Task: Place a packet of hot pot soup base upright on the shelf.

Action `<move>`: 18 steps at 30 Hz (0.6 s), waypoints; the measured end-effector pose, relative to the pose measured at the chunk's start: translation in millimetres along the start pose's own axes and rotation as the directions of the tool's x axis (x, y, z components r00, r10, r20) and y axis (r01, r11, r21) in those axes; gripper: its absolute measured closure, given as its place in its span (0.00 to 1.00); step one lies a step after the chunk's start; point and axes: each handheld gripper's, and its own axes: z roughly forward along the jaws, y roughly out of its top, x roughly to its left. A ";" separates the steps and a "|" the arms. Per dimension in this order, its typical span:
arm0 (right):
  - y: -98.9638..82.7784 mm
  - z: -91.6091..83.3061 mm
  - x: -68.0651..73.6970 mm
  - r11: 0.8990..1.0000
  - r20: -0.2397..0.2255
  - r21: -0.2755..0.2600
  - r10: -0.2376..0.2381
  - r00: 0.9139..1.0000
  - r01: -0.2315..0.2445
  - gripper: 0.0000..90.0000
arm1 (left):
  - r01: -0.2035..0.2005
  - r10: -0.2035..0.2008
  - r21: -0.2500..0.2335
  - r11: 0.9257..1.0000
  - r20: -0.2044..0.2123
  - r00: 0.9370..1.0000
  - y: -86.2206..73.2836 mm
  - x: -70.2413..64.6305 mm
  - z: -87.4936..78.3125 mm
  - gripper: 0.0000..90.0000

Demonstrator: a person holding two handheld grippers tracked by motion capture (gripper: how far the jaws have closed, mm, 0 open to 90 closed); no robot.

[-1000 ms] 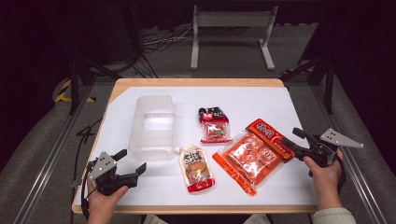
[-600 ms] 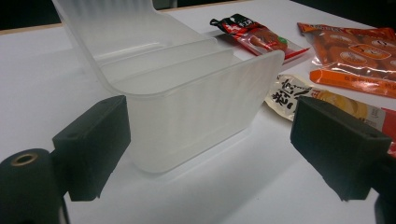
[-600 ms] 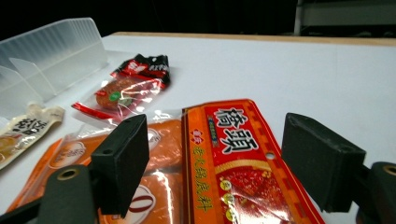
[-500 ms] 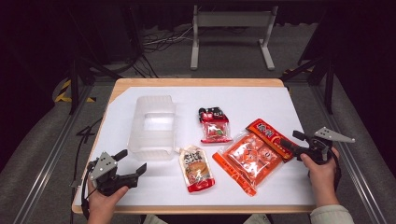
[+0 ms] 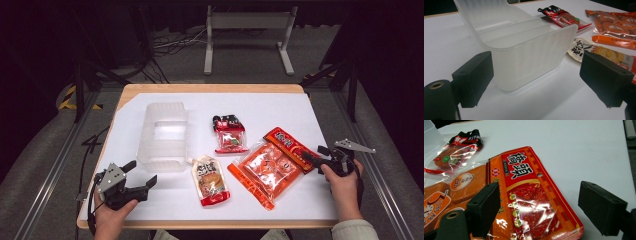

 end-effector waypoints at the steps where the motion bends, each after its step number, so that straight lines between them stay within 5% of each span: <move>1: 0.2 0.3 0.2 1.000 0.002 0.010 0.010 1.000 -0.010 0.20 | 0.001 -0.001 -0.002 1.000 0.001 1.000 -0.1 0.0 0.1 0.14; 12: -1.3 3.8 -3.4 0.991 -0.013 0.107 0.087 0.996 -0.085 0.21 | -0.001 0.001 0.003 1.000 0.000 1.000 -0.3 0.1 0.3 0.14; 18: -0.3 0.1 -2.5 0.994 -0.028 0.077 0.078 0.997 -0.076 0.31 | -0.003 0.003 0.006 1.000 -0.005 1.000 -0.5 0.2 0.4 0.14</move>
